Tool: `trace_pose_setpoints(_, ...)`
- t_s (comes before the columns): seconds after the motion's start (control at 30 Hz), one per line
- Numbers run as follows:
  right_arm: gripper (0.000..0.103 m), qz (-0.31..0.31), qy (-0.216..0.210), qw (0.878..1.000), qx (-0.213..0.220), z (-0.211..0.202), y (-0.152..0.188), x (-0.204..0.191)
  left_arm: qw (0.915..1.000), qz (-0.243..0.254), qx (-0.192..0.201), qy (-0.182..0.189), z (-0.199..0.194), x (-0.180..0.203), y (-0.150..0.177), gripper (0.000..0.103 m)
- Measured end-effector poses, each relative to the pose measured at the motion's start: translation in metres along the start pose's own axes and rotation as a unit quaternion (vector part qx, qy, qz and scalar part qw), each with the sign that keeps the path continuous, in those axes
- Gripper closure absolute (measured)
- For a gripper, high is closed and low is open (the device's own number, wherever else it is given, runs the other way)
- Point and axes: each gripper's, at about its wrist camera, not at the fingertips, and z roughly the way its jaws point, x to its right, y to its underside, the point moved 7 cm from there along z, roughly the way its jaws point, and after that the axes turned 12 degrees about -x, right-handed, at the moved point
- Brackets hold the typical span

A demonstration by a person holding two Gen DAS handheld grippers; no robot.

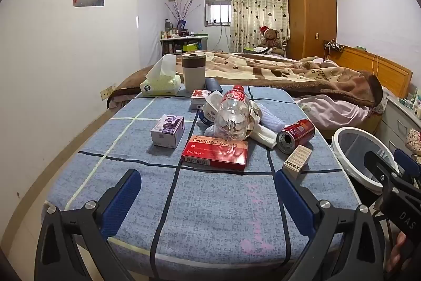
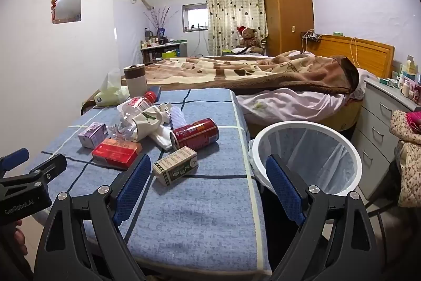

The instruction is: Collect trash

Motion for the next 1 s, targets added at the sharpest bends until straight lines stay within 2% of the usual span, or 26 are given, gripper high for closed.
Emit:
trace_pose_setpoints(0.03, 0.012, -0.001, 0.0, 1.0, 0.0, 0.0, 0.0, -0.001, 1.0, 0.0, -0.009, 0.0, 0.001, 0.0, 0.001, 0.0)
trace_pose_setpoints(0.27, 0.012, 0.001, 0.0, 1.0, -0.002, 0.0, 0.0, 0.001, 1.0, 0.004, -0.002, 0.003, -0.001, 0.009, 0.004, 0.0)
trace_pose_setpoints(1.0, 0.012, 0.005, 0.01, 1.0, 0.002, -0.002, 0.0, 0.006, 0.9999, -0.003, -0.008, 0.008, -0.003, 0.003, -0.002, 0.0)
